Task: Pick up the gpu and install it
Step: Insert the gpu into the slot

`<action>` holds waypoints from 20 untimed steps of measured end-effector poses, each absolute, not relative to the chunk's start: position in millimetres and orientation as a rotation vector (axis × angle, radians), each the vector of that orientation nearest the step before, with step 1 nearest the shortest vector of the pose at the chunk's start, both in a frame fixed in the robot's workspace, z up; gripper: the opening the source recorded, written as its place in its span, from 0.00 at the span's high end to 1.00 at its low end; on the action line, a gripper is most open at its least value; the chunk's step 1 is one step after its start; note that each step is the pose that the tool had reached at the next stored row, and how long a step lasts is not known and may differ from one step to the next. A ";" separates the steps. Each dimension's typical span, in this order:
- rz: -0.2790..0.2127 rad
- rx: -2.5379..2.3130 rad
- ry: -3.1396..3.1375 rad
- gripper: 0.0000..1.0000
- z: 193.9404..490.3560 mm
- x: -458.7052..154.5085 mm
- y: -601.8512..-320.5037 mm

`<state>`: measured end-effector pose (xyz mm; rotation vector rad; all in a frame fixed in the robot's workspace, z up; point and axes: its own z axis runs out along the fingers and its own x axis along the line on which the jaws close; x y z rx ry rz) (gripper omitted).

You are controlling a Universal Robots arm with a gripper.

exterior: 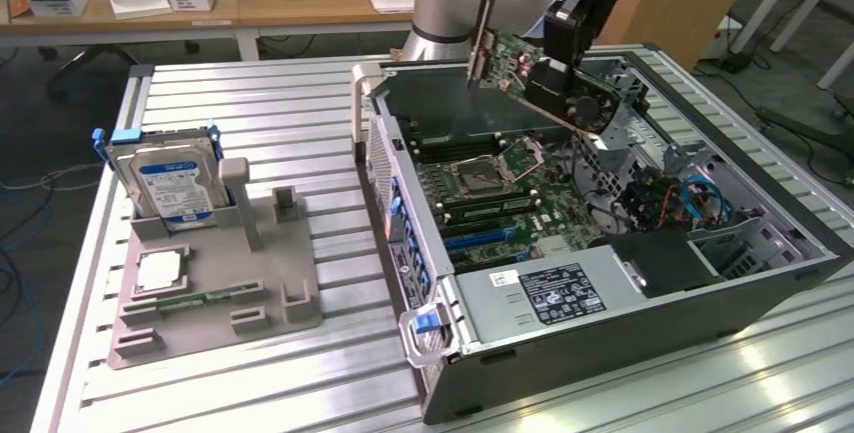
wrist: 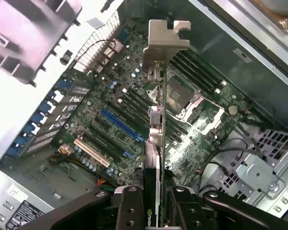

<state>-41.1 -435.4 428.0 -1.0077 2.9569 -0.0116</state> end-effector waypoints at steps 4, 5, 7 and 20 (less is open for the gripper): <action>-0.011 -1.091 2.927 0.74 426.9 -40.5 -435.4; -0.011 -1.105 2.922 0.74 426.8 -40.1 -435.5; -0.011 -1.131 2.912 0.74 426.7 -39.8 -435.4; -0.038 -1.447 2.777 0.74 425.2 -39.9 -435.4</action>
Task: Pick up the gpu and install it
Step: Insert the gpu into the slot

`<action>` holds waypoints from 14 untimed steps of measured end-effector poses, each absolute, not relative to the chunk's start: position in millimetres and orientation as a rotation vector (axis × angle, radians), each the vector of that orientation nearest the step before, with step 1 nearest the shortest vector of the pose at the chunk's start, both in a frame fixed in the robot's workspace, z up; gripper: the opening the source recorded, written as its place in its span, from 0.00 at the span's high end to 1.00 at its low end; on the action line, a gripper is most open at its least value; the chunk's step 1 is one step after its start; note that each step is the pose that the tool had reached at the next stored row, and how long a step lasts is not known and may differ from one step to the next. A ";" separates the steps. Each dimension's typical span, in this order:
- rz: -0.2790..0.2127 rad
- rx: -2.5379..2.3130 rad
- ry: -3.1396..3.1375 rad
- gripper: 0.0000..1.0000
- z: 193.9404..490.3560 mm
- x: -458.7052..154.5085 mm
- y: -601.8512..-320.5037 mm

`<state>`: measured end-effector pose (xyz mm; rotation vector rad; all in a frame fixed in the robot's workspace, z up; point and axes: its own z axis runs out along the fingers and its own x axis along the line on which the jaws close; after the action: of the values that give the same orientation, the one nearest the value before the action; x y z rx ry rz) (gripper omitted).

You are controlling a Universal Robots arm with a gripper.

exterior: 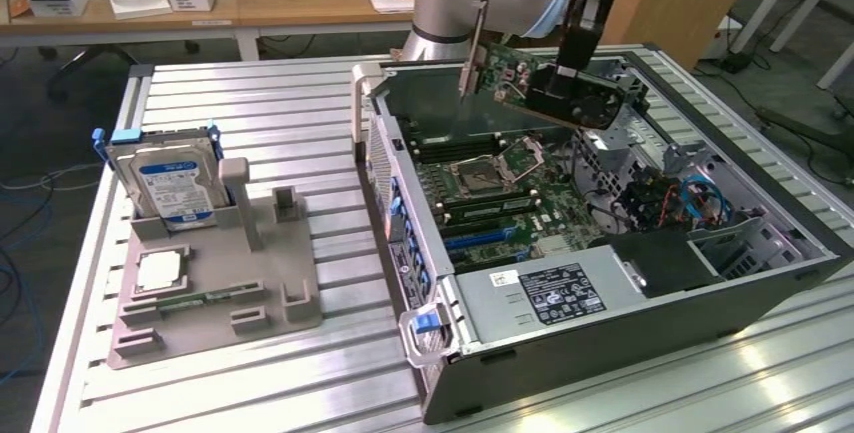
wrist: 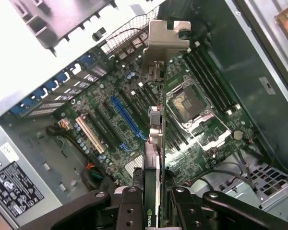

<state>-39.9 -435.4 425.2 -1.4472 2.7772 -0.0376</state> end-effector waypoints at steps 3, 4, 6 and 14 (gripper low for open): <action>-0.042 -1.516 2.741 0.74 424.7 -40.0 -435.3; -0.042 -1.540 2.728 0.74 424.5 -39.9 -435.3; -0.043 -1.586 2.701 0.74 424.0 -39.9 -435.3; -0.041 -1.799 2.561 0.74 421.9 -40.0 -435.3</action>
<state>-40.0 -435.3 421.9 -1.7993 2.5613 -0.0412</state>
